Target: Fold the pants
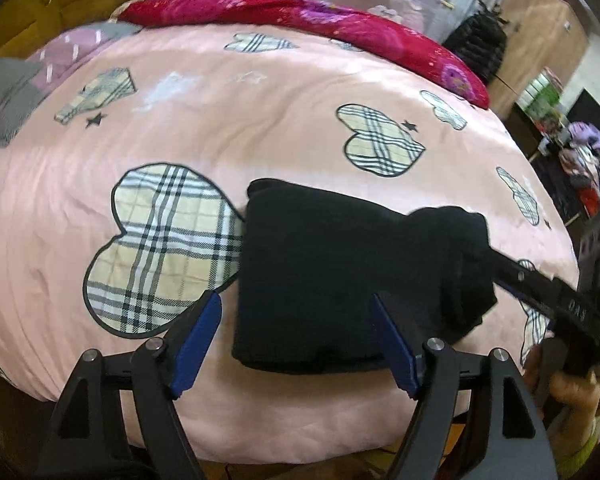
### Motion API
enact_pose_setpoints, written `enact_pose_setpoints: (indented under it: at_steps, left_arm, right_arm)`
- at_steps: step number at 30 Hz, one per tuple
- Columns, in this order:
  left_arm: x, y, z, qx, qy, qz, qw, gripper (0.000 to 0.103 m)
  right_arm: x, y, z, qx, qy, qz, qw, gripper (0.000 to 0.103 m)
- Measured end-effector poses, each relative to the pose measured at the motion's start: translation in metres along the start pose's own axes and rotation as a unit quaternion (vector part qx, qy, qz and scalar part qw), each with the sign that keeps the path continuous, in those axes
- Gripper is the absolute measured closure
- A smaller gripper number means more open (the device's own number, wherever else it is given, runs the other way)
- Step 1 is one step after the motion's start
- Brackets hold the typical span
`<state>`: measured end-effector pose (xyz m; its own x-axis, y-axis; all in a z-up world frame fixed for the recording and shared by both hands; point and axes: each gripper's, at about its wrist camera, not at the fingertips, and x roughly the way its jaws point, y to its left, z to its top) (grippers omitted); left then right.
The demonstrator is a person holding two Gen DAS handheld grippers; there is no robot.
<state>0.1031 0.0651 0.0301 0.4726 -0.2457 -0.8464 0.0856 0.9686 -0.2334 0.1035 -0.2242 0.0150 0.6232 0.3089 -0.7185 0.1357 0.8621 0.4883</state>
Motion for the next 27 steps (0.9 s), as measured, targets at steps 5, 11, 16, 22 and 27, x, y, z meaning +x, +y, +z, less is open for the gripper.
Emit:
enact_pose_setpoints:
  at_steps: [5, 11, 16, 22, 27]
  left_arm:
    - [0.015, 0.016, 0.006, -0.023, 0.014, -0.001, 0.9996, 0.026]
    - [0.034, 0.029, 0.009, -0.046, 0.034, -0.007, 0.9983, 0.026]
    - [0.049, 0.033, 0.009, -0.053, 0.047, -0.01, 0.9974, 0.026]
    - [0.054, 0.034, 0.012, -0.056, 0.049, -0.014, 0.9972, 0.025]
    - [0.057, 0.033, 0.015, -0.055, 0.05, -0.02, 0.997, 0.024]
  right_arm:
    - [0.016, -0.003, -0.004, 0.014, 0.024, -0.02, 0.999, 0.015]
    - [0.02, -0.014, -0.007, 0.025, 0.029, -0.03, 0.999, 0.015]
    - [0.027, -0.032, -0.011, 0.05, 0.046, -0.02, 0.998, 0.015]
    - [0.029, -0.037, -0.015, 0.052, 0.05, -0.001, 0.997, 0.022]
    - [0.028, -0.042, -0.014, 0.043, 0.055, 0.008, 0.998, 0.042]
